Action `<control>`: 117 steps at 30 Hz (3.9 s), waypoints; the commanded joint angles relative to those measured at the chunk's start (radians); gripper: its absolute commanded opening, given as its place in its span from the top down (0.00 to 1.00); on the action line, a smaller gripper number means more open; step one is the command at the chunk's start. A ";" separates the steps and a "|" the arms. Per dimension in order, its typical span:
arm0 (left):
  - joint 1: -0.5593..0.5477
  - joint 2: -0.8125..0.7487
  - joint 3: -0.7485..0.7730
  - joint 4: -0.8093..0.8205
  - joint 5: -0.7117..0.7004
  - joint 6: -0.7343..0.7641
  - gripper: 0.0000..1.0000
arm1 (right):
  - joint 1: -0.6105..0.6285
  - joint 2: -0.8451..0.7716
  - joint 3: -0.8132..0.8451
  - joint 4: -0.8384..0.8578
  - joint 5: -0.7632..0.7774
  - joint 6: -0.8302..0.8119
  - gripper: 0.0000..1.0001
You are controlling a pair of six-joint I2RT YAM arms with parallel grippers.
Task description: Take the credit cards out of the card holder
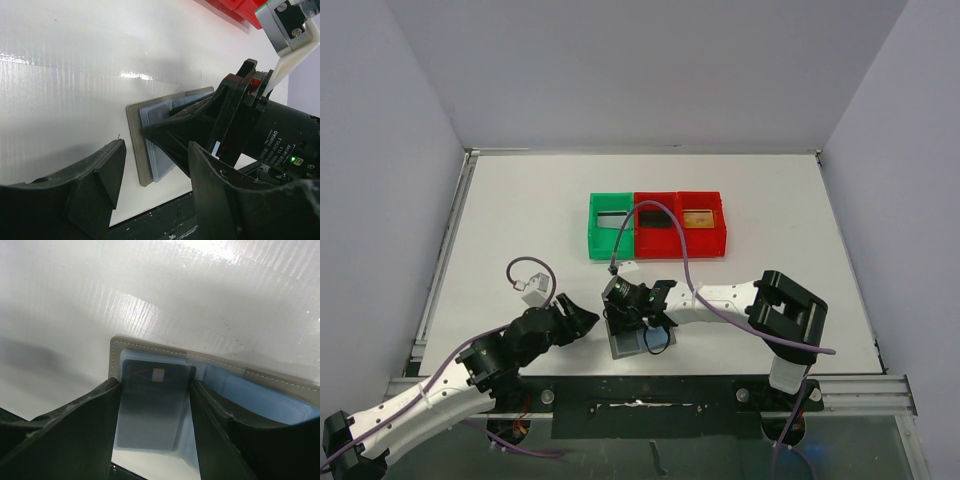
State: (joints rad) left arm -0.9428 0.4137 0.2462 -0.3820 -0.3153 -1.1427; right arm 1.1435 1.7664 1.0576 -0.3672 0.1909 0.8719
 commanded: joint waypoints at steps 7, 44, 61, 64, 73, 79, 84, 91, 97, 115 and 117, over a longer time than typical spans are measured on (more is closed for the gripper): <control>-0.003 0.050 -0.003 0.116 0.045 0.034 0.48 | -0.059 -0.044 -0.155 0.225 -0.156 0.039 0.53; -0.001 0.424 -0.161 0.809 0.344 0.003 0.60 | -0.141 -0.115 -0.306 0.456 -0.326 0.086 0.52; 0.024 0.553 -0.116 0.950 0.412 0.044 0.60 | -0.148 -0.273 -0.270 0.394 -0.284 0.046 0.27; 0.027 0.578 -0.092 0.965 0.420 0.061 0.60 | -0.154 -0.334 -0.271 0.320 -0.215 0.040 0.22; 0.040 0.844 0.039 1.097 0.478 0.074 0.59 | -0.180 -0.548 -0.314 0.091 -0.017 0.066 0.19; 0.035 0.957 0.076 1.235 0.533 0.030 0.60 | -0.202 -0.712 -0.394 0.098 -0.024 0.075 0.27; 0.027 0.752 -0.008 1.063 0.415 0.024 0.60 | -0.234 -0.725 -0.430 0.149 -0.091 0.058 0.45; 0.034 0.526 -0.018 0.737 0.293 0.031 0.60 | -0.240 -0.610 -0.420 0.250 -0.216 0.010 0.71; 0.035 0.630 0.034 0.745 0.321 0.024 0.61 | -0.245 -0.532 -0.413 0.265 -0.247 -0.014 0.75; 0.022 0.973 0.051 0.926 0.364 0.006 0.68 | -0.249 -0.399 -0.600 0.379 -0.231 0.079 0.78; 0.022 1.005 0.043 0.989 0.375 -0.006 0.71 | -0.249 -0.406 -0.617 0.386 -0.232 0.084 0.78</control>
State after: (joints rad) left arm -0.9157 1.3685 0.2928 0.4667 0.0368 -1.1278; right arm 0.8955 1.3613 0.4942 0.0296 -0.0578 0.9379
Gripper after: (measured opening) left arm 0.314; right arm 0.225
